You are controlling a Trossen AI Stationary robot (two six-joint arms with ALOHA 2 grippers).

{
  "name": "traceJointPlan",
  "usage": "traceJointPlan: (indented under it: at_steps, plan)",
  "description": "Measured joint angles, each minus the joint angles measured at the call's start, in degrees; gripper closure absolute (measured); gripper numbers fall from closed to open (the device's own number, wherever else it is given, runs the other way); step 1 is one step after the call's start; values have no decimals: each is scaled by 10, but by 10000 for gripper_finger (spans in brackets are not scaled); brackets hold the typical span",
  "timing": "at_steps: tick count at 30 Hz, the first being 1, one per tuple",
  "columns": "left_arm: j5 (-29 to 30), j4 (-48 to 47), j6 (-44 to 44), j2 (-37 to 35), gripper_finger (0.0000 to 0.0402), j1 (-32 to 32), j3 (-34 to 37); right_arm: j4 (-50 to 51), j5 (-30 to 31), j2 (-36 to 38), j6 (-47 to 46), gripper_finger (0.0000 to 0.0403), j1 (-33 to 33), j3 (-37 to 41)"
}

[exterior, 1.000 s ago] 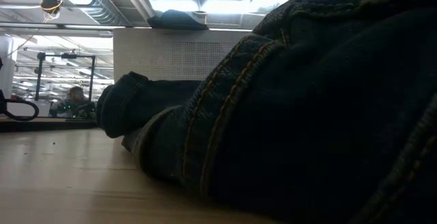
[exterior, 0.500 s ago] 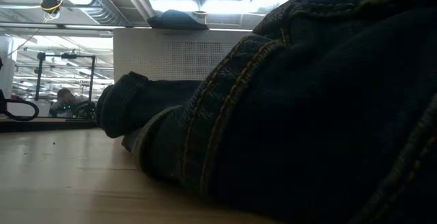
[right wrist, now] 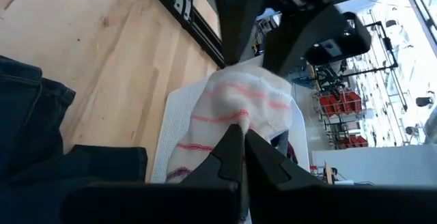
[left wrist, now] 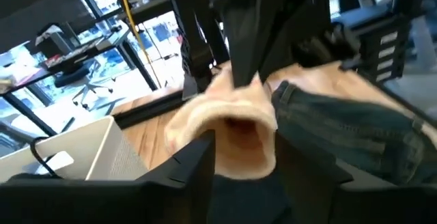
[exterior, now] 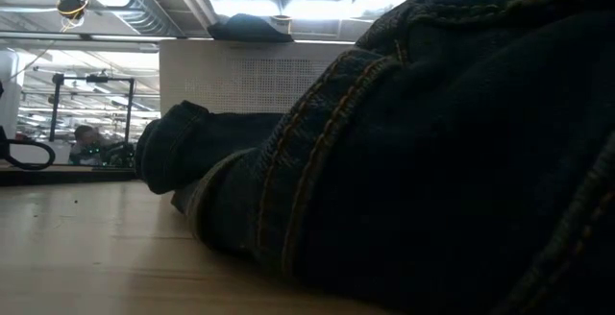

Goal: Sort clothes
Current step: Put the beige sock into the white laundry organizer

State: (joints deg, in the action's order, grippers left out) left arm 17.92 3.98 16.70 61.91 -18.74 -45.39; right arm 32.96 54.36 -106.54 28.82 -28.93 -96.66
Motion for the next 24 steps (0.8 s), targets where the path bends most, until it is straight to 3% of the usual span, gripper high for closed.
traceJointPlan:
  at_steps: [10,16,21,24]
  plan:
    - [25,0,11,11,282,0,0,-14,-30,0,4,393,0,0]
    - [54,0,68,52,282,0,0,-34,-55,0,32,395,0,0]
    - [59,20,56,52,282,-3,0,-31,-51,0,32,394,0,0]
    - [60,22,52,41,281,-14,0,-18,-15,0,32,395,0,0]
